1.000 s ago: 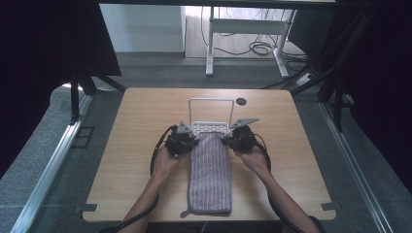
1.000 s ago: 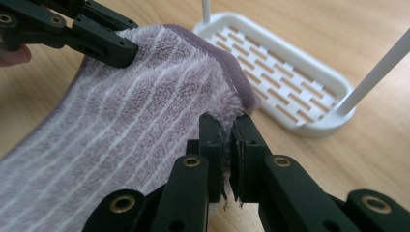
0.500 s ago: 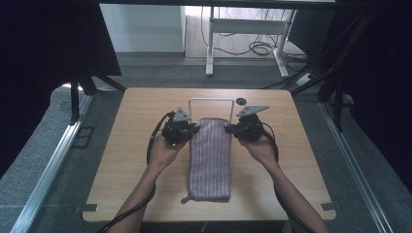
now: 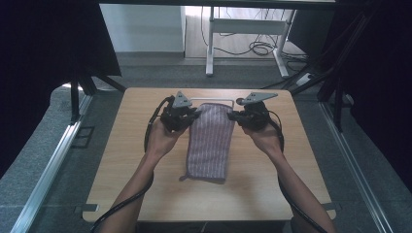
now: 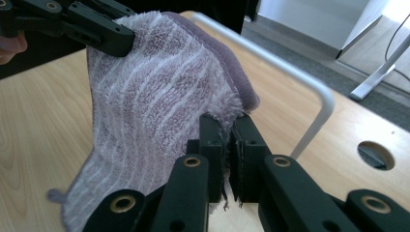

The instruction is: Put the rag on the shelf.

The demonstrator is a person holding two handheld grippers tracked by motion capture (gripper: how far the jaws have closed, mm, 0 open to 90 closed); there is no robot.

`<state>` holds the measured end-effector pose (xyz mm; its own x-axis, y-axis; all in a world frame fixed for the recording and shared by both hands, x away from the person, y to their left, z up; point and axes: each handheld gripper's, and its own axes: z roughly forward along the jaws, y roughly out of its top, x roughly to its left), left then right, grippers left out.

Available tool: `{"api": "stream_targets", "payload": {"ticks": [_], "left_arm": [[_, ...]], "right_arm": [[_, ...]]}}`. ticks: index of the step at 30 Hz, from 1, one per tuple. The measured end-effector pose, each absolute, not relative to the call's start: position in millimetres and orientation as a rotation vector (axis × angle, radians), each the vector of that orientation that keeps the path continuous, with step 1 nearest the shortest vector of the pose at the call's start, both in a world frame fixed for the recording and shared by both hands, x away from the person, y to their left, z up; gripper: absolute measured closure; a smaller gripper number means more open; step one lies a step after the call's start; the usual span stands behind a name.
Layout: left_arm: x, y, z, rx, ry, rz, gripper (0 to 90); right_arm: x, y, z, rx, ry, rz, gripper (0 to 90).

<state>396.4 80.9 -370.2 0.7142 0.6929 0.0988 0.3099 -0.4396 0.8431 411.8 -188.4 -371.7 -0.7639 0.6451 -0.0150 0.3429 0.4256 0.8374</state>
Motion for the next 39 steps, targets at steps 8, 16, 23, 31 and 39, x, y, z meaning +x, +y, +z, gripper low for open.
{"api": "stream_targets", "payload": {"ticks": [8,16,23,31,39], "left_arm": [[403.6,79.7,-347.4,2.029,0.745,0.576,79.9],[415.4,79.8,-326.6,2.009,0.743,0.596,79.9],[427.2,81.3,-310.0,1.972,0.767,0.595,79.8],[441.8,82.3,-290.6,1.944,0.793,0.618,79.8],[454.6,83.3,-275.4,1.940,0.814,0.633,79.8]], "right_arm": [[418.5,-191.5,-349.2,0.838,2.301,1.284,85.4],[427.4,-192.7,-324.0,0.819,2.247,1.293,85.4],[437.7,-191.3,-306.7,0.816,2.207,1.296,85.2],[449.8,-185.7,-286.6,0.820,2.172,1.285,85.2],[464.7,-179.0,-266.7,0.827,2.136,1.267,85.2]]}}
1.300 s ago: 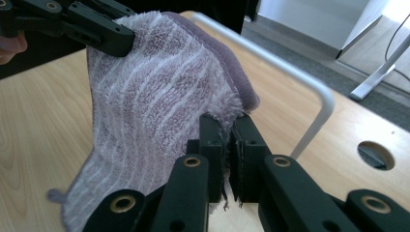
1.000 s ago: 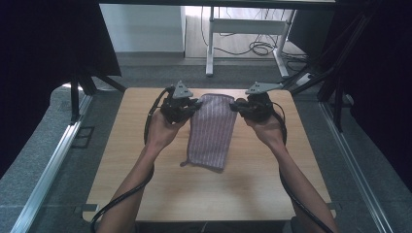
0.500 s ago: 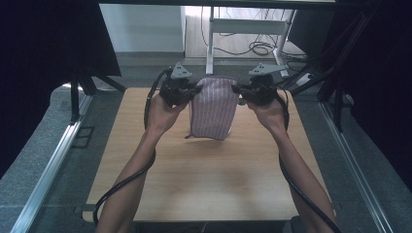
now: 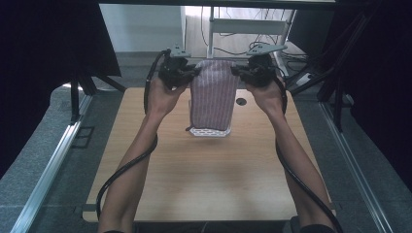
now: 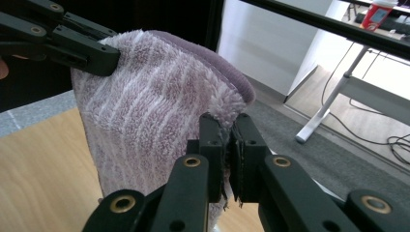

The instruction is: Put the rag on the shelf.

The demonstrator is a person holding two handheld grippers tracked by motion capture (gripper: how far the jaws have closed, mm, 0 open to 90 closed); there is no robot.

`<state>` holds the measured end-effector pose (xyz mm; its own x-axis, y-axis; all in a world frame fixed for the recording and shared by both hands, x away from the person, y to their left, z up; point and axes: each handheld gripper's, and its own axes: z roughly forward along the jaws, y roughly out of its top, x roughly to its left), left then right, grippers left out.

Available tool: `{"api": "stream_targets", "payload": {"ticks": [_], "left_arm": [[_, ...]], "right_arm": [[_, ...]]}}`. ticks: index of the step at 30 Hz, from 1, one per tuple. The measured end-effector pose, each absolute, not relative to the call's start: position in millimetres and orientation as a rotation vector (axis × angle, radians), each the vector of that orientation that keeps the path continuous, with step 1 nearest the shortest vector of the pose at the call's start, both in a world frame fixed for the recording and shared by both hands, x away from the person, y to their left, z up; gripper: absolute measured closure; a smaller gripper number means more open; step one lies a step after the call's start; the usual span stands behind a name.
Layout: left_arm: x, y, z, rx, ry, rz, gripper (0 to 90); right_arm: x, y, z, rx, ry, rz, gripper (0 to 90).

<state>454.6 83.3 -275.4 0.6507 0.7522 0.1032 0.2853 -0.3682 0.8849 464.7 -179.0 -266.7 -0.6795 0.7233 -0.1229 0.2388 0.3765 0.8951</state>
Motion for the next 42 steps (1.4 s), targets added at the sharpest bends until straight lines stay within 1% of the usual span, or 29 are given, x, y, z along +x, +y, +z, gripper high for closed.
{"api": "stream_targets", "payload": {"ticks": [9,16,21,35,42], "left_arm": [[476.8,84.9,-265.9,1.927,0.874,0.631,79.5],[496.7,85.2,-267.3,1.916,0.926,0.607,79.1],[508.6,84.0,-275.5,1.898,0.962,0.593,79.0],[536.9,80.3,-303.4,1.890,1.042,0.620,78.5],[550.6,78.4,-320.2,1.911,1.079,0.610,78.1]], "right_arm": [[483.5,-173.3,-257.5,0.842,2.110,1.263,84.9],[499.1,-169.4,-256.1,0.870,2.098,1.256,84.2],[509.6,-169.7,-263.1,0.900,2.095,1.261,84.0],[532.0,-161.4,-286.6,0.909,2.090,1.222,84.3],[544.2,-156.6,-300.6,0.933,2.111,1.191,84.1]]}}
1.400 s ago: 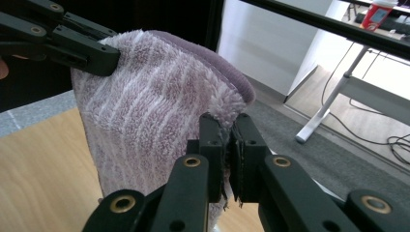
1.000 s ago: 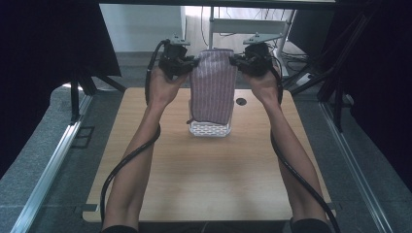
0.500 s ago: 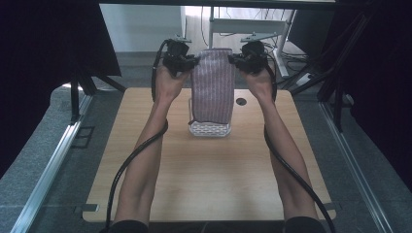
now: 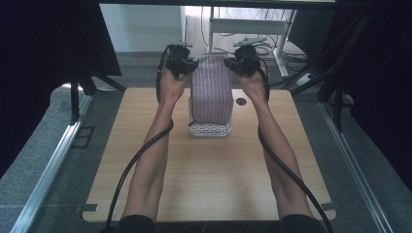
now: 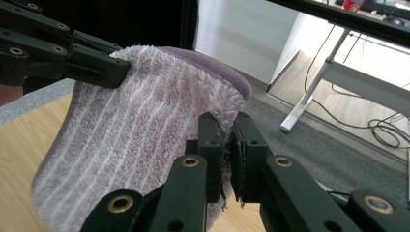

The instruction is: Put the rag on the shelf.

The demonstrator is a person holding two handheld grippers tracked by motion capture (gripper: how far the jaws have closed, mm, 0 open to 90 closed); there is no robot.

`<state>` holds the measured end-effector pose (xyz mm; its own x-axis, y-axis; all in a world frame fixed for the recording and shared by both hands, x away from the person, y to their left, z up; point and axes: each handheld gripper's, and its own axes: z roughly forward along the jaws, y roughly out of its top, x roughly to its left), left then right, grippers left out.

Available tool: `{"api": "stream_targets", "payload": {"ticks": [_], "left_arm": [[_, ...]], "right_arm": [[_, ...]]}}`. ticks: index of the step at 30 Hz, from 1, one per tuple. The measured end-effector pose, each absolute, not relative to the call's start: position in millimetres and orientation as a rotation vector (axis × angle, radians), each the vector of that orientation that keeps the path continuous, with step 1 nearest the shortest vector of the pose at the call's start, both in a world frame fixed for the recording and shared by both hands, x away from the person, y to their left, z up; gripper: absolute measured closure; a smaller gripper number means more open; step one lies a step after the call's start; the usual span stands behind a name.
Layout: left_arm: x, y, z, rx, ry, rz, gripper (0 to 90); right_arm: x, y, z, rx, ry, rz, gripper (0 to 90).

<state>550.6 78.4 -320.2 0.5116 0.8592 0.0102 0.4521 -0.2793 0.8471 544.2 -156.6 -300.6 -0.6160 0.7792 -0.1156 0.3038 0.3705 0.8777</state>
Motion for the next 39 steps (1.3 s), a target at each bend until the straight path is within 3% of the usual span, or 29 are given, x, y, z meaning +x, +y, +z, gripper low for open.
{"api": "stream_targets", "payload": {"ticks": [15,18,21,39], "left_arm": [[570.6,70.2,-367.4,2.061,1.124,0.521,74.9],[572.7,71.6,-373.9,2.080,1.159,0.493,66.0],[573.2,74.5,-378.2,2.086,1.182,0.465,51.0],[553.9,85.2,-358.6,2.029,1.120,0.440,22.7]], "right_arm": [[564.7,-157.8,-348.2,1.046,2.202,1.115,81.7],[565.9,-158.2,-355.2,1.070,2.220,1.111,76.7],[565.7,-159.5,-360.5,1.078,2.237,1.121,67.1],[557.3,-166.4,-363.2,1.080,2.263,1.198,40.5]]}}
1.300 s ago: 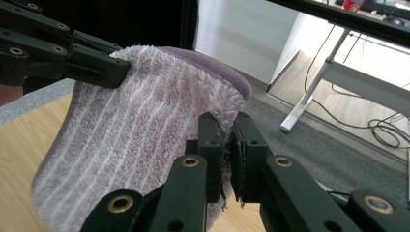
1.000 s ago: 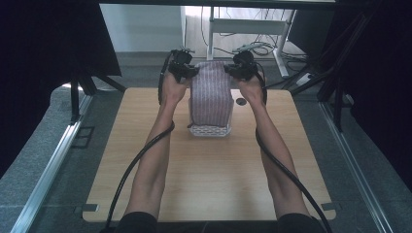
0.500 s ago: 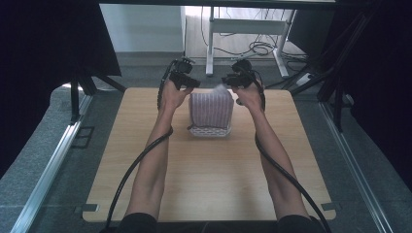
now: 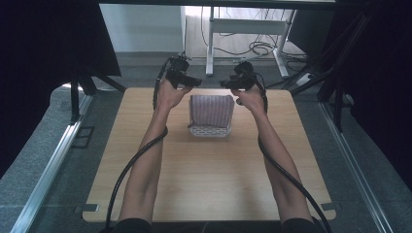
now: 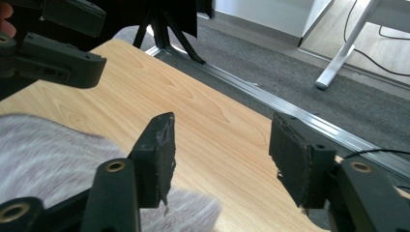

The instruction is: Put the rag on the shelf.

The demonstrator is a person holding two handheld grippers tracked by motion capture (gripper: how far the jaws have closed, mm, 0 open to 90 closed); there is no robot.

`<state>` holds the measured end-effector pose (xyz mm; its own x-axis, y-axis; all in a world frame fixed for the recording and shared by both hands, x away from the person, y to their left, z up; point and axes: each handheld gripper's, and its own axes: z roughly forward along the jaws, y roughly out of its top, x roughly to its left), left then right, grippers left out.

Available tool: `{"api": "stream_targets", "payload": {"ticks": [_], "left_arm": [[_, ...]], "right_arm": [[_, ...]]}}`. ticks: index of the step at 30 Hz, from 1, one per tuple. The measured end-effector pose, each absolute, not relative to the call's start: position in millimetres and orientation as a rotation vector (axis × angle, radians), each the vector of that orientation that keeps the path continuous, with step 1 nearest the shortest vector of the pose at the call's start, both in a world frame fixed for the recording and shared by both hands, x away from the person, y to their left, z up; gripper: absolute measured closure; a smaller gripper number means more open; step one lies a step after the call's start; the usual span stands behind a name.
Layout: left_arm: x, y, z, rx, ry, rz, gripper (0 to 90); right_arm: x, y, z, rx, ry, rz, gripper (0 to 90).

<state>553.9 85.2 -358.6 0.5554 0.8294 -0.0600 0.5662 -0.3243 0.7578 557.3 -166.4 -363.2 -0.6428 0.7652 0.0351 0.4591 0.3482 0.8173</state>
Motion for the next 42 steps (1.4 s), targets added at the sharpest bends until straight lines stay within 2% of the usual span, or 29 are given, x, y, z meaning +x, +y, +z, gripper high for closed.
{"api": "stream_targets", "payload": {"ticks": [8,27,42], "left_arm": [[538.8,84.1,-353.0,2.039,1.052,0.408,15.4],[493.1,90.1,-357.6,2.085,0.907,0.412,10.3],[459.3,103.5,-376.2,2.076,0.862,0.401,9.9]], "right_arm": [[546.1,-167.8,-361.6,1.061,2.289,1.245,32.3],[508.1,-175.6,-364.3,0.999,2.359,1.292,16.2],[472.4,-175.0,-378.4,0.918,2.410,1.248,13.5]]}}
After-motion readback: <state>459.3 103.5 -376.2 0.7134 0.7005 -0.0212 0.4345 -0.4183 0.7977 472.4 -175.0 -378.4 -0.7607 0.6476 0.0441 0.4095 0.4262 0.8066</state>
